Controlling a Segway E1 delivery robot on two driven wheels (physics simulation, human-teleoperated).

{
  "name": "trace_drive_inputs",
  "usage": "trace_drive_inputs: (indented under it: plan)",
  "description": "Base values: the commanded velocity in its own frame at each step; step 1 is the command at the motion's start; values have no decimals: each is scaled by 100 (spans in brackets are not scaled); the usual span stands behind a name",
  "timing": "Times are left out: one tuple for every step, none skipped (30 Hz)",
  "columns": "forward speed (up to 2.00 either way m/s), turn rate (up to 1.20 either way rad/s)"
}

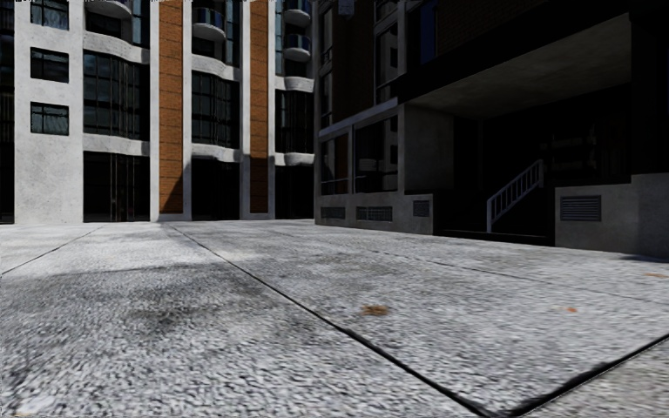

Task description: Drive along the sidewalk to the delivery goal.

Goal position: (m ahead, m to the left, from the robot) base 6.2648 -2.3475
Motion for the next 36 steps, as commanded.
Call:
trace_drive_inputs:
  plan:
    - [200,-27]
    - [200,-27]
    - [200,-27]
    - [200,-27]
    - [200,-27]
    - [200,-27]
    - [200,-27]
    - [200,-27]
    - [200,-28]
    - [200,-28]
    - [200,-28]
    - [200,-28]
    - [200,-29]
    - [200,-29]
    - [197,-31]
    - [186,-33]
    - [179,-36]
    - [179,-36]
    - [173,-36]
    - [170,-37]
    - [170,-37]
    - [170,-37]
    - [169,-37]
    - [169,-37]
    - [169,-37]
    - [169,-37]
    - [169,-37]
    - [169,-37]
    - [169,-37]
    - [169,-37]
    - [168,-37]
    - [165,-37]
    - [164,-37]
    - [164,-37]
    - [163,-37]
    - [160,-37]
